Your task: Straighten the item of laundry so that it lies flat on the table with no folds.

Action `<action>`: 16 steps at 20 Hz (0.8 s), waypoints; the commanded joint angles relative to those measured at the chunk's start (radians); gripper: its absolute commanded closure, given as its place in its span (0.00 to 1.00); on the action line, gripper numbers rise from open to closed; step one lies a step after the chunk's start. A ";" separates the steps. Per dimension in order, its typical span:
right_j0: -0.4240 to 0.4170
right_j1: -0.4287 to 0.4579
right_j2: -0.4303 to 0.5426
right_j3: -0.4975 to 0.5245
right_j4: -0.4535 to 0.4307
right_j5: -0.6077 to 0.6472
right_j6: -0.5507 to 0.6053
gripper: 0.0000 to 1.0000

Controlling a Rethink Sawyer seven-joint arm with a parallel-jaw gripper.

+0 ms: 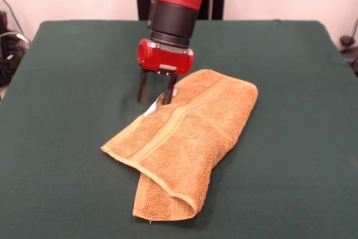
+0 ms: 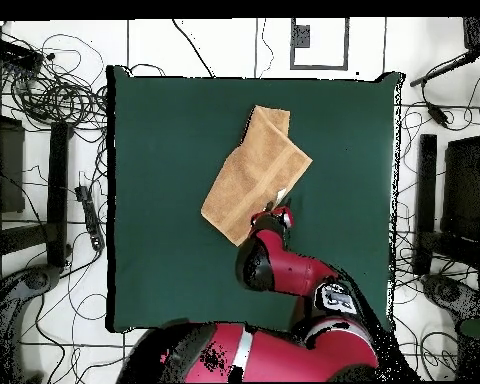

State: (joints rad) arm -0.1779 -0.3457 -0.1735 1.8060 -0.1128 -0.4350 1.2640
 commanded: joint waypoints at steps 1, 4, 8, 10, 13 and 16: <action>-0.098 0.132 0.163 -0.014 -0.001 -0.007 0.303 0.00; -0.098 0.124 0.165 -0.009 0.005 0.022 0.287 0.00; -0.094 0.125 0.164 -0.007 0.014 0.029 0.277 0.00; -0.092 0.124 0.163 -0.007 0.019 0.032 0.275 0.00; -0.089 0.121 0.162 -0.005 0.021 0.034 0.274 0.00; -0.086 0.124 0.158 -0.004 0.022 0.029 0.273 0.00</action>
State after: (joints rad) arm -0.2418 -0.3547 -0.1228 1.8255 -0.1597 -0.4665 1.2640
